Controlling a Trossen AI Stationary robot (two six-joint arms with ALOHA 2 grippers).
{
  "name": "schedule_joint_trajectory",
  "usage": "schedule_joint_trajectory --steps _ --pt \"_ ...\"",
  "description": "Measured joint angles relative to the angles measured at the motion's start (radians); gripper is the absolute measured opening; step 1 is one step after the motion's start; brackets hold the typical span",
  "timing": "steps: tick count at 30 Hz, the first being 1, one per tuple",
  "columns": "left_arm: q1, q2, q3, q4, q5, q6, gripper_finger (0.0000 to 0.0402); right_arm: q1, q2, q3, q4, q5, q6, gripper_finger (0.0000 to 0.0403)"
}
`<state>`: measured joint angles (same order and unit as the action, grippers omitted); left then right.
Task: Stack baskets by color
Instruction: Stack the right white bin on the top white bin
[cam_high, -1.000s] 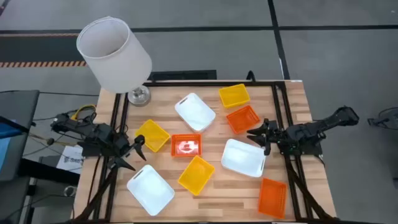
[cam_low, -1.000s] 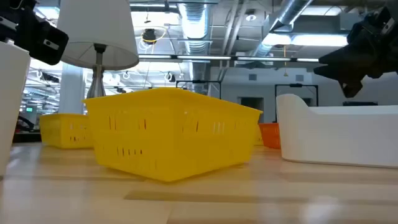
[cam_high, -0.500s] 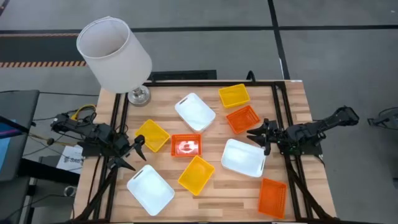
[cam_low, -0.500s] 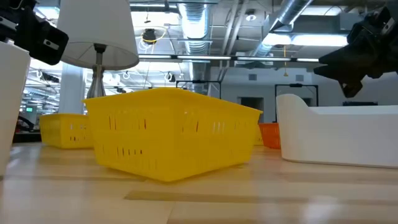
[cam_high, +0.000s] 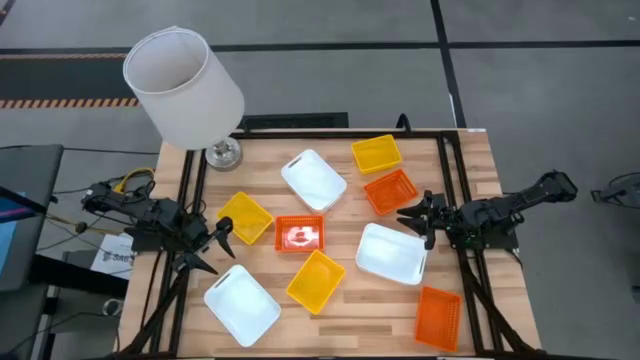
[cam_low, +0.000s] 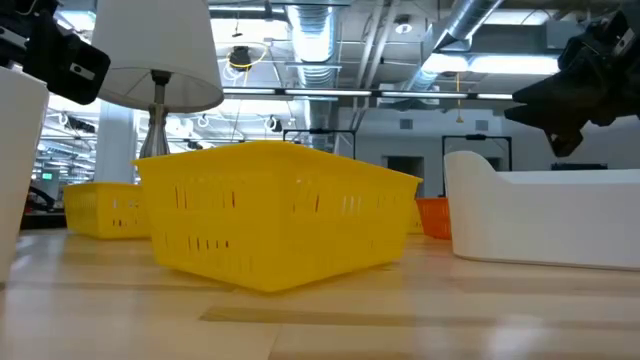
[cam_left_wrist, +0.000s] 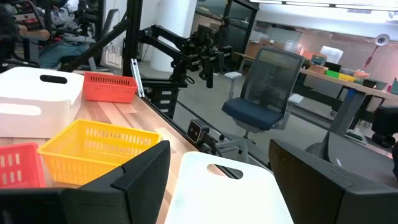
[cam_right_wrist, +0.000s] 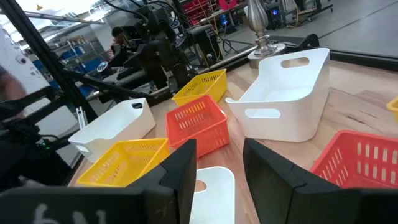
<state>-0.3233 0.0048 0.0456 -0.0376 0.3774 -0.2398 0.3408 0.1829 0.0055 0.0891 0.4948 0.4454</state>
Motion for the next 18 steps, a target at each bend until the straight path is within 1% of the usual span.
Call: schedule_joint_trajectory --steps 9,11,15,18 --pt "0.0 0.0 0.0 0.0 0.0 0.003 0.0262 0.0 0.0 0.0 0.0 0.0 0.0 0.0157" --pt "0.0 0.0 0.0 0.0 -0.038 0.108 0.0262 0.0 0.0 0.0 0.0 0.0 0.0 0.0155" --pt "0.0 0.0 -0.001 -0.006 -0.212 0.423 0.0262 0.0 0.0 0.0 0.0 0.0 0.0 0.0153" --pt "0.0 0.0 -0.002 -0.014 -0.336 0.556 0.0262 0.0 0.0 0.0 0.0 0.0 0.0 0.0154"
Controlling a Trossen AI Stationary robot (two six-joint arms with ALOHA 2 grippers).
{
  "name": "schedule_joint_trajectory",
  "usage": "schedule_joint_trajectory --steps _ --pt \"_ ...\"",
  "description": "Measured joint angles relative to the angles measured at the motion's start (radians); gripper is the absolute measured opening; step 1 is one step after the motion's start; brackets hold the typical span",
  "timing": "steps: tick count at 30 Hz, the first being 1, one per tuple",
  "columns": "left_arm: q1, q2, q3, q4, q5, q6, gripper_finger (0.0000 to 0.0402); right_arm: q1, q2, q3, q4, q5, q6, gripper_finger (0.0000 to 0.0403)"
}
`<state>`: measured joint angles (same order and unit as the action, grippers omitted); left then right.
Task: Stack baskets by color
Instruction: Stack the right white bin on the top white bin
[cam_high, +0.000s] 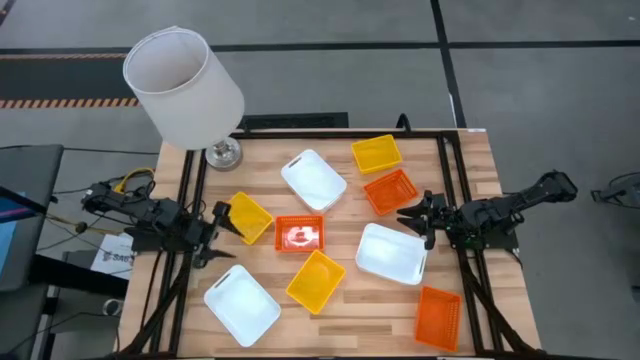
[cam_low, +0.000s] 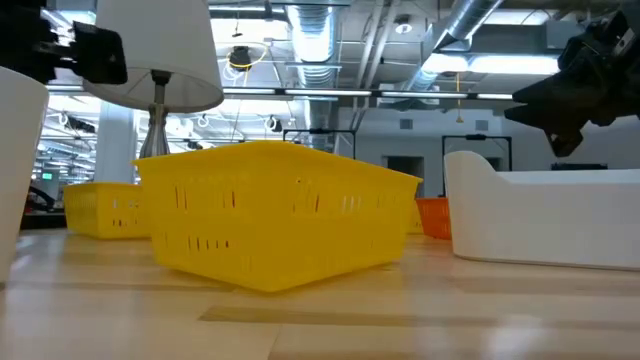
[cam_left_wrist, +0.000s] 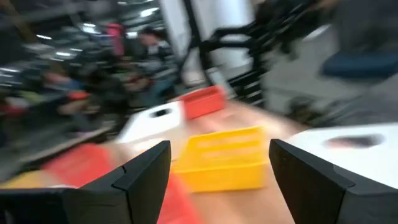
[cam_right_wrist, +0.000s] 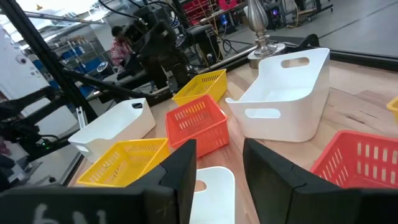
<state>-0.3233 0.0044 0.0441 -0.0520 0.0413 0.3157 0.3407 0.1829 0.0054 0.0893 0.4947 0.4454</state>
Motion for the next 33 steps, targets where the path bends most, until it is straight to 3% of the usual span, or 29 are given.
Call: schedule_joint_trajectory --steps 4,7,17,24,28,33 --pt "0.0 0.0 0.0 -0.01 -0.13 0.056 0.0262 0.0 0.0 0.0 0.0 0.0 0.0 0.0156" --pt "0.0 0.0 0.001 -0.009 -0.157 -0.008 0.0262 0.0 0.0 0.0 0.0 0.0 0.0 0.0157" --pt "0.0 0.0 0.001 -0.01 -0.113 -0.596 0.0262 0.0 0.0 0.0 0.0 0.0 0.0 0.0153" --pt "0.0 0.0 0.001 -0.002 -0.177 -0.792 0.0262 0.0 0.0 0.0 0.0 0.0 0.0 0.0157" --pt "0.0 0.0 0.001 0.01 -0.21 -0.998 0.0262 0.0 0.0 0.0 0.0 0.0 0.0 0.0156" --pt "0.0 0.0 0.001 0.015 -0.328 -1.251 0.0262 0.0 0.0 0.0 0.0 0.0 0.0 0.0153"
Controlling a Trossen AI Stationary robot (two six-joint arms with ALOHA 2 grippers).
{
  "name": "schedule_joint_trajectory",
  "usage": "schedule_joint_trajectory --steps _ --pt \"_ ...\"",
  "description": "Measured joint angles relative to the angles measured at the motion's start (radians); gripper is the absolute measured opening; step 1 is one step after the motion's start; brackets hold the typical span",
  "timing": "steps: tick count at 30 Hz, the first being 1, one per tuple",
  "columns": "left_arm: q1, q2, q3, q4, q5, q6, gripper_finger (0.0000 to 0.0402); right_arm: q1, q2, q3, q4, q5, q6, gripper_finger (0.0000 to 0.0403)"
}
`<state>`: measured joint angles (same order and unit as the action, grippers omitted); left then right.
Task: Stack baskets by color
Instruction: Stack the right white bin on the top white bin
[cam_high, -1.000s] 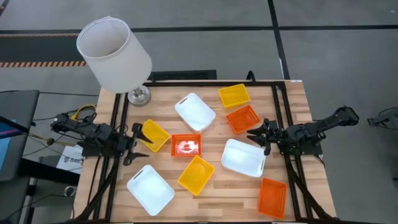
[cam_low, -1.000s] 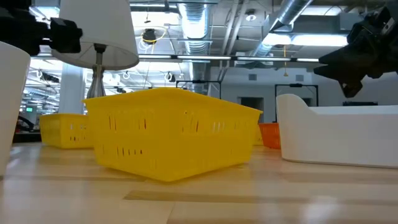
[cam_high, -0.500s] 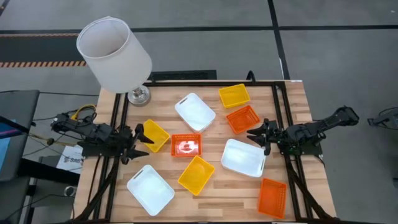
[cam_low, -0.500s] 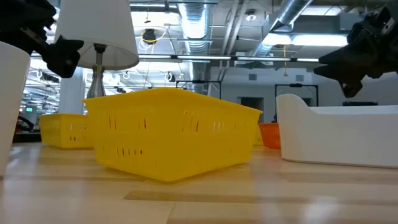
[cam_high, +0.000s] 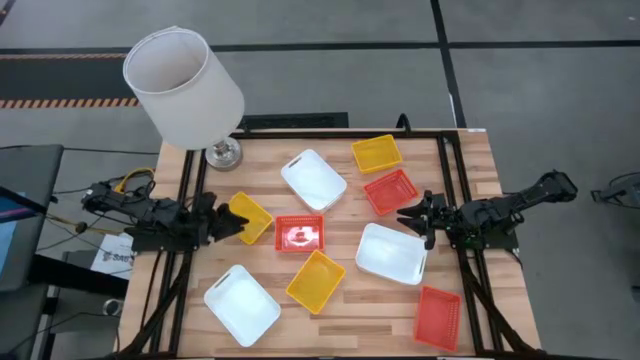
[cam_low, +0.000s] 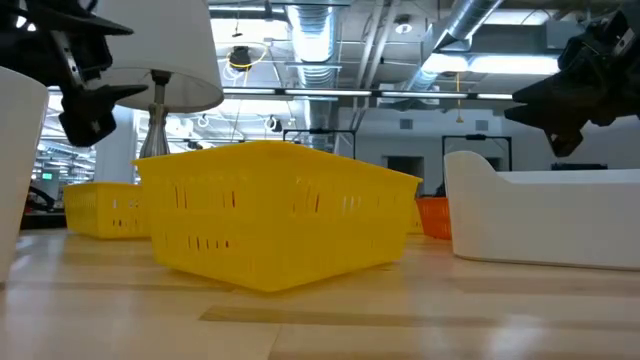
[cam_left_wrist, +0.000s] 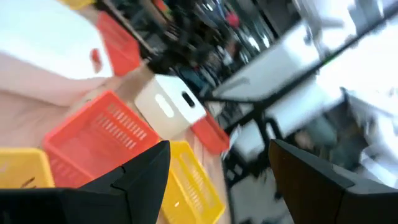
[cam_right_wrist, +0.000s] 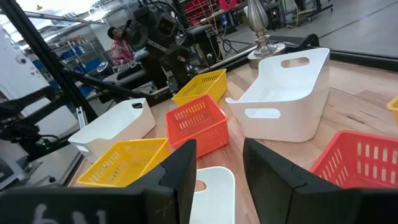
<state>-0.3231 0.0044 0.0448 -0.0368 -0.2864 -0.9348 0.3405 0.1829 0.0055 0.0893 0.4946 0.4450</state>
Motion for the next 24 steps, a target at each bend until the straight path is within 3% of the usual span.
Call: schedule_joint_trajectory --steps 6,12,20,24 --pt "0.0 0.0 0.0 0.006 -0.163 -0.112 0.0262 -0.009 0.0 0.0 0.017 0.0 0.009 0.0155" --pt "0.0 0.0 0.001 0.008 -0.325 -0.146 0.0262 -0.01 -0.001 0.018 0.029 0.001 0.347 0.0153" --pt "0.0 0.0 0.001 0.006 -0.377 -0.121 0.0262 -0.01 0.0 0.018 0.03 0.029 0.435 0.0152" --pt "0.0 0.0 0.001 0.01 -0.423 -0.152 0.0262 -0.011 0.0 0.019 0.167 0.081 0.485 0.0154"
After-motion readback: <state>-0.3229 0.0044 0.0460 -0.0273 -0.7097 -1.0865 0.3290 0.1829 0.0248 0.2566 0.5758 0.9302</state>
